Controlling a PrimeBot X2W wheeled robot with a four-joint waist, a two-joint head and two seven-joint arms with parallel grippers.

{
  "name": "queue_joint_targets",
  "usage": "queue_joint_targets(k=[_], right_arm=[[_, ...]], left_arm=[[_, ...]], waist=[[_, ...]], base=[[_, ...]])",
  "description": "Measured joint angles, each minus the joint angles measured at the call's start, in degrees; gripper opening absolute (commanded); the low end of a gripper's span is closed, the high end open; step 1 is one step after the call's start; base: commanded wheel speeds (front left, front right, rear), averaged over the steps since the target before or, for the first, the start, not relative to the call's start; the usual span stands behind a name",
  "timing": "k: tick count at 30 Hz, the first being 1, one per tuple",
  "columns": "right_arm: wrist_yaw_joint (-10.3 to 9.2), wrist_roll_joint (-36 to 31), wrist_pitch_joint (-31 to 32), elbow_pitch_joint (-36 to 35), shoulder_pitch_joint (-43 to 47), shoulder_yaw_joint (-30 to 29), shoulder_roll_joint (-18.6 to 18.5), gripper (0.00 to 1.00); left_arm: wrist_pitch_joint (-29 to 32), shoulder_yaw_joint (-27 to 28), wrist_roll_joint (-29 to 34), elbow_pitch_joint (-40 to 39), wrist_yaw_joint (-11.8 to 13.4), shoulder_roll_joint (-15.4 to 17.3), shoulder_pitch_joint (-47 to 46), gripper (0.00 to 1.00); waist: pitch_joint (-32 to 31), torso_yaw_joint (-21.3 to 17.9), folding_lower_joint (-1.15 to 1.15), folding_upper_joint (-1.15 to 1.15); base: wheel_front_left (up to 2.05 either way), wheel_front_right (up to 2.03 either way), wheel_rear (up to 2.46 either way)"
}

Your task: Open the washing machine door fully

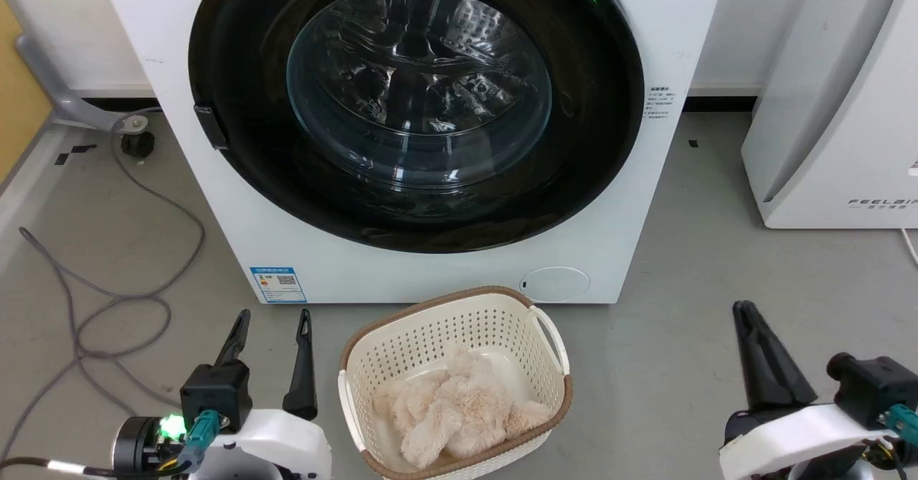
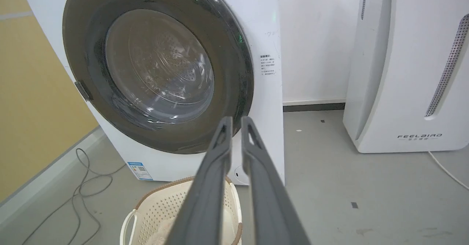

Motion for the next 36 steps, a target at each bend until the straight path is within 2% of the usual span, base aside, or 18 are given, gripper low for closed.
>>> queue_joint_targets(k=[10,23,36], right_arm=[[0.0,13.0,-1.4,0.0,0.0,0.3,0.0,0.0],[0.0,37.9,-1.3,1.4,-0.1,0.0,0.0,0.0],[-0.01,47.3,0.6,6.8,-6.4,-4.0,-0.1,0.0]], left_arm=[[-1.2,-0.4,-0.5,0.1,0.6,0.0,0.0,1.0],[-2.8,-1.1,-1.2,0.1,1.6,0.0,0.0,1.0],[-4.4,-1.8,-1.7,-0.1,2.5,0.0,-0.3,1.0]], waist=[[-0.1,0.1,0.0,0.0],[0.0,0.5,0.0,0.0],[1.3,1.7,0.0,0.0]], base=[[0.0,0.0,0.0],[0.0,0.0,0.0],[0.0,0.0,0.0]])
